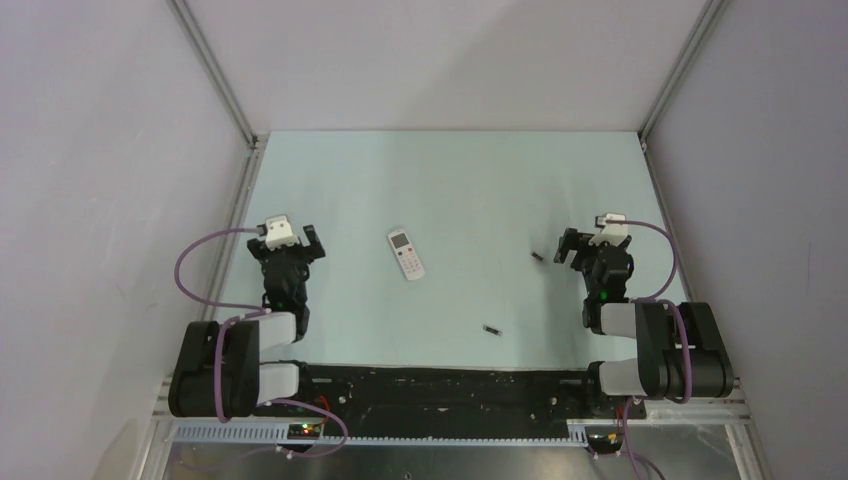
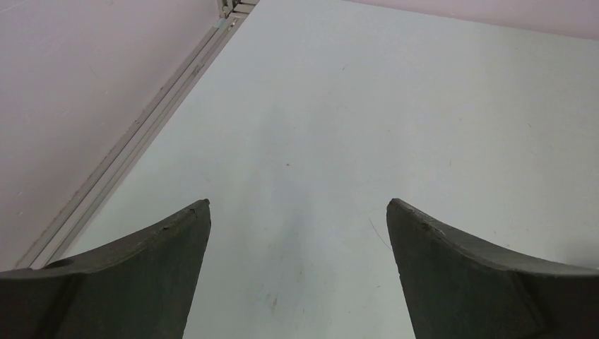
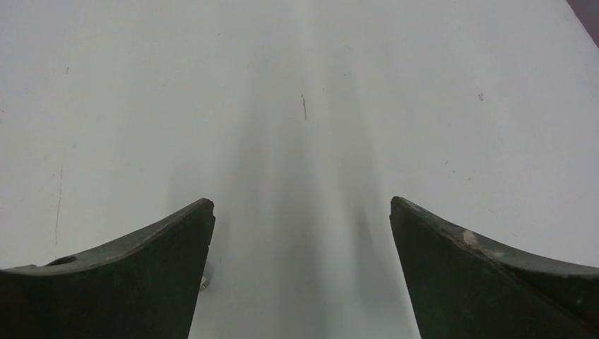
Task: Load the batteries into the remote control
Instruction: Pick up the remote control from the center of the board.
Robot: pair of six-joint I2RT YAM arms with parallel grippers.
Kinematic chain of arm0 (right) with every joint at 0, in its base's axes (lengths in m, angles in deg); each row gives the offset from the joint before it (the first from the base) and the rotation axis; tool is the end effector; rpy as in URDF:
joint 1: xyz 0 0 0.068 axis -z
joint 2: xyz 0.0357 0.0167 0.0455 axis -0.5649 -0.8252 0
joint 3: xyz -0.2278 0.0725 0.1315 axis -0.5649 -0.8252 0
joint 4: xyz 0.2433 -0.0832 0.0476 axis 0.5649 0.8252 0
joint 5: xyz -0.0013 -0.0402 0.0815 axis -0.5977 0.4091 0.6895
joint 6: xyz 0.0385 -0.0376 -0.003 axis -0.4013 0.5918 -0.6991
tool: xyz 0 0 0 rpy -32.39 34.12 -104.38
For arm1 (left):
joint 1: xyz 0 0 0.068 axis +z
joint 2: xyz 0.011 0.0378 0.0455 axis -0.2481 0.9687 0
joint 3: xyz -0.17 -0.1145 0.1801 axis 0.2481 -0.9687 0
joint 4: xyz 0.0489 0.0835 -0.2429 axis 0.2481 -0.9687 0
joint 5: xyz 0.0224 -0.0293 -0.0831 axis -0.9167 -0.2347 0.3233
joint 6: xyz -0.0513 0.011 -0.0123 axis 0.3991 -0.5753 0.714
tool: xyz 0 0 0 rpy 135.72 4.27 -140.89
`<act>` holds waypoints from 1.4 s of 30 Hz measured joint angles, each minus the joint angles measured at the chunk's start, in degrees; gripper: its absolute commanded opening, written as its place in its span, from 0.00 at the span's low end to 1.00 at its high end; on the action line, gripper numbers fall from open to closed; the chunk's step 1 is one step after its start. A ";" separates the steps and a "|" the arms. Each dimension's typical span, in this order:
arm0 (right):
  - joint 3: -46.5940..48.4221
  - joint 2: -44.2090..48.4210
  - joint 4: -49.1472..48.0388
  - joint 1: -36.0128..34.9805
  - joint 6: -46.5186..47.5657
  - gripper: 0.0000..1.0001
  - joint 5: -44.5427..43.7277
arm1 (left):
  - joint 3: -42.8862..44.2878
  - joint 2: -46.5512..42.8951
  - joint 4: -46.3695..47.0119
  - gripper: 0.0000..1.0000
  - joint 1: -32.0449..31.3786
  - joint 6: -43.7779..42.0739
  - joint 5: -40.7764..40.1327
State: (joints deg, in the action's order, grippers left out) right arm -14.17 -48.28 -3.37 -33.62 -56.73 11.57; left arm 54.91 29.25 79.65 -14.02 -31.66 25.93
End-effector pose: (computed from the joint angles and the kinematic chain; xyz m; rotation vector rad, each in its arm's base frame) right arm 0.2294 -0.0053 0.1503 0.1044 1.7885 -0.0281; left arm 0.2142 0.0106 0.1689 -0.2341 1.6172 0.1937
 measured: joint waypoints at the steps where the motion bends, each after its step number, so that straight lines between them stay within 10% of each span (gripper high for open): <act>1: 0.00 0.00 0.00 0.00 0.00 1.00 0.00 | 0.00 0.00 -0.02 0.98 0.00 0.00 0.00; 27: 0.02 1.09 0.83 0.57 -0.28 1.00 0.66 | -0.85 -3.65 -0.59 0.98 -0.04 0.04 -1.07; 42: 10.62 25.35 27.17 -0.44 -14.95 1.00 -8.35 | 8.04 -35.91 -35.80 0.98 -3.78 13.92 -25.49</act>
State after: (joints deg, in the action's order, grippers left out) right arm -3.54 -22.92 23.80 -34.06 -71.68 3.22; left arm 62.95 -6.67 43.85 -17.80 -17.74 0.44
